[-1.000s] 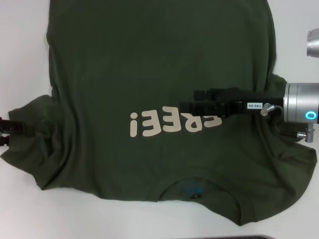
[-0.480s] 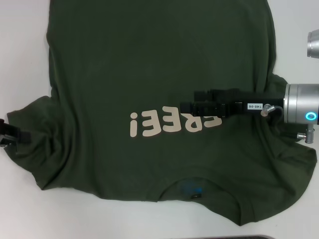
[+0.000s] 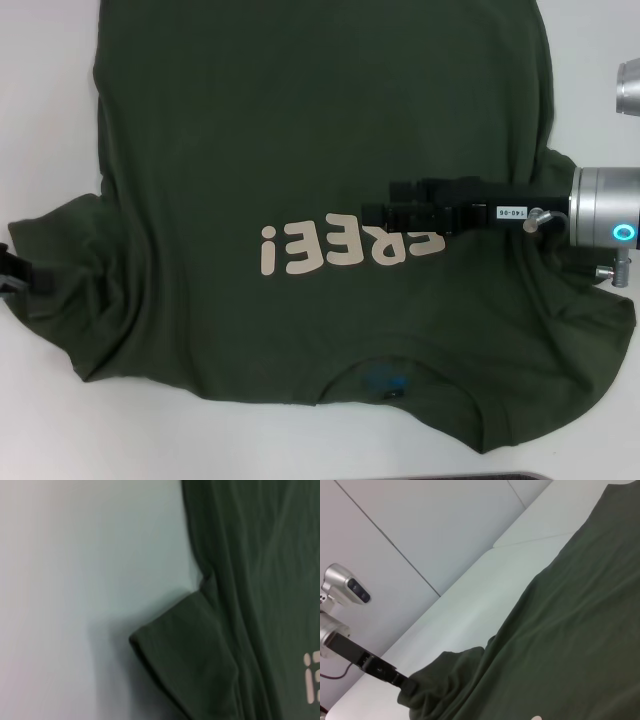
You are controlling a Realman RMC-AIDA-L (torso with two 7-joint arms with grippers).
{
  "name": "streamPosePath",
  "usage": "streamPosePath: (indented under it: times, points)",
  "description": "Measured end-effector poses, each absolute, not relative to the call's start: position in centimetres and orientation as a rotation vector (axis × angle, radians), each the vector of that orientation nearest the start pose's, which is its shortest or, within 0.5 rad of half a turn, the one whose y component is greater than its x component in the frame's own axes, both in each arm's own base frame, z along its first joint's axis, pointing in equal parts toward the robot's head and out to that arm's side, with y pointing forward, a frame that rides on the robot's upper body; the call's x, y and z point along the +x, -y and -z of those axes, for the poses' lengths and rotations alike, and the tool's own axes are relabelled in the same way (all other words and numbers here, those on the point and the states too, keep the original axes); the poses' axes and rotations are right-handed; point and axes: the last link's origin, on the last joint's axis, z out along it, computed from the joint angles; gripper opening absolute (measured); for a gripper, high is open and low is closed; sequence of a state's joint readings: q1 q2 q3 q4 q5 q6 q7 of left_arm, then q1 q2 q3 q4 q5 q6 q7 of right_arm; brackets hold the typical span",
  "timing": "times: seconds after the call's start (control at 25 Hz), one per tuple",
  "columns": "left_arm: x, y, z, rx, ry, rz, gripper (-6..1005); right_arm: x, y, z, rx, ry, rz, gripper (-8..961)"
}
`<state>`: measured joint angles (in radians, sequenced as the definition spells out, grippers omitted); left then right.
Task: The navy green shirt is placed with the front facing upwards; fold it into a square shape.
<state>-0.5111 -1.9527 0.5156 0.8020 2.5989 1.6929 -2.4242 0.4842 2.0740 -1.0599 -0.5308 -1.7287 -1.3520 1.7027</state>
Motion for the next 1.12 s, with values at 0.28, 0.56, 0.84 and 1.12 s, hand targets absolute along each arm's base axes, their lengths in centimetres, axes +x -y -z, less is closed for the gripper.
streamPosePath:
  times: [0.28,0.56,0.84,1.12]
  points:
    - [-34.5,-29.8,-8.5,-2.114,2.021,0.110,7,26.6,-31.8,5.1,-2.638,-1.219,-0.720,909]
    - [-34.9,-29.8,-9.4,-2.074,2.033,0.079,7,26.6,-31.8,5.1,-2.641,-1.218,-0.719,909]
    - [-35.1,-30.2,-10.5,-2.009,2.009,0.072,6,26.5,-31.9,5.1,-2.645,-1.214,-0.718,908]
    - [-35.0,-30.6,-10.8,-1.997,2.001,0.061,6,26.5,-31.8,5.2,-2.644,-1.224,-0.719,908]
